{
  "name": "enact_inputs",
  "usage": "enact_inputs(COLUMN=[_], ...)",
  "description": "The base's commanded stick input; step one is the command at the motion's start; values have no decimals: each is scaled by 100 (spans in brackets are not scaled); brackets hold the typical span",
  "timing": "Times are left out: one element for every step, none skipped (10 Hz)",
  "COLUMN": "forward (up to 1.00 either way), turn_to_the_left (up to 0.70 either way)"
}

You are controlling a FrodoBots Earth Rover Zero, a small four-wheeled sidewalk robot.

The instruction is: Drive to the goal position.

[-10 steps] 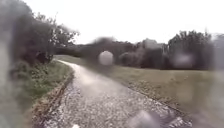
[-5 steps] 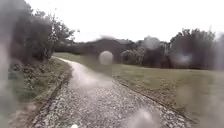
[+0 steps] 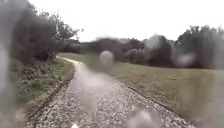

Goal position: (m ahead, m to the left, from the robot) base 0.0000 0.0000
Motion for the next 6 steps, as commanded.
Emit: enact_inputs(forward=[70, 70, 70, 70, 70, 70], turn_to_the_left=[35, 35, 35, 35, 35, 26])
